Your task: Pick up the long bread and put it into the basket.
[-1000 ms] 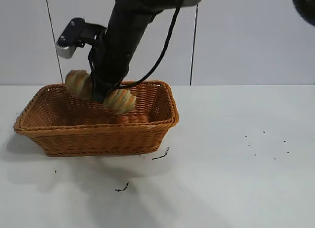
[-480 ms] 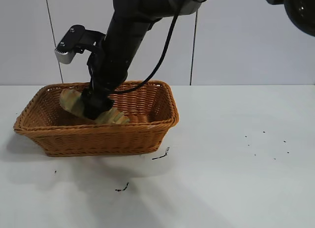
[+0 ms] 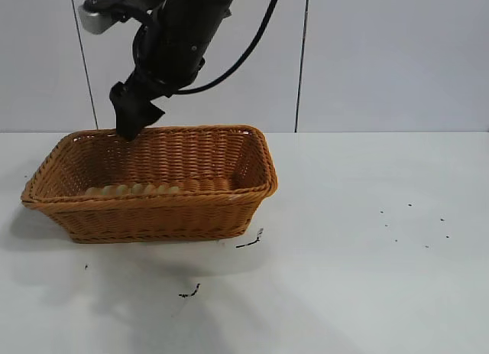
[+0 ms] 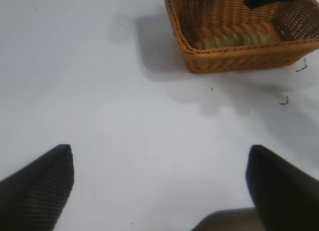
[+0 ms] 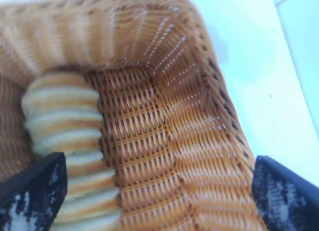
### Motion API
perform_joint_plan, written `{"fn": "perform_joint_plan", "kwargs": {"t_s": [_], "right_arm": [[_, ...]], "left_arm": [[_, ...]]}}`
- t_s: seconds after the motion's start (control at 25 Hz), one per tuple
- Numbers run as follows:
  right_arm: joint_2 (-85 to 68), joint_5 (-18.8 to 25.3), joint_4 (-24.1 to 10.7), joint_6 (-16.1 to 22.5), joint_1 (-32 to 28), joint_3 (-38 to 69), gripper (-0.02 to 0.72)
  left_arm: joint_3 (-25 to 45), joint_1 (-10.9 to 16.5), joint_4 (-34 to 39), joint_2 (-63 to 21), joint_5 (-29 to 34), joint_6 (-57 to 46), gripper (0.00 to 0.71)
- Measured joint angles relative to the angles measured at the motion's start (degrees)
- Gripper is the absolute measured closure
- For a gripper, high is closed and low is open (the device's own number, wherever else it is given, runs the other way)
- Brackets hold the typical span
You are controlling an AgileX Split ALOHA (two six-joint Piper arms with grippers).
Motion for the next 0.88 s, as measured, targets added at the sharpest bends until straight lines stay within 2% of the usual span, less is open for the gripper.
{"fn": "perform_joint_plan", "kwargs": {"t_s": [0.52,0.68,0.88], "right_arm": [[0.0,4.8,-0.9,2.9,-22.8,0.0,0.014],[0.0,6.9,-1.0,3.2,-27.7,0.0,0.014],[-0.1,10.7,-0.9,3.2,-31.0,0.0,0.014]], "left_arm": [[0.0,0.0,0.0,0.0,0.0,0.0,0.018],[0.0,0.0,0.0,0.0,0.0,0.0,0.018],[0.0,0.0,0.0,0.0,0.0,0.0,0.018]]}}
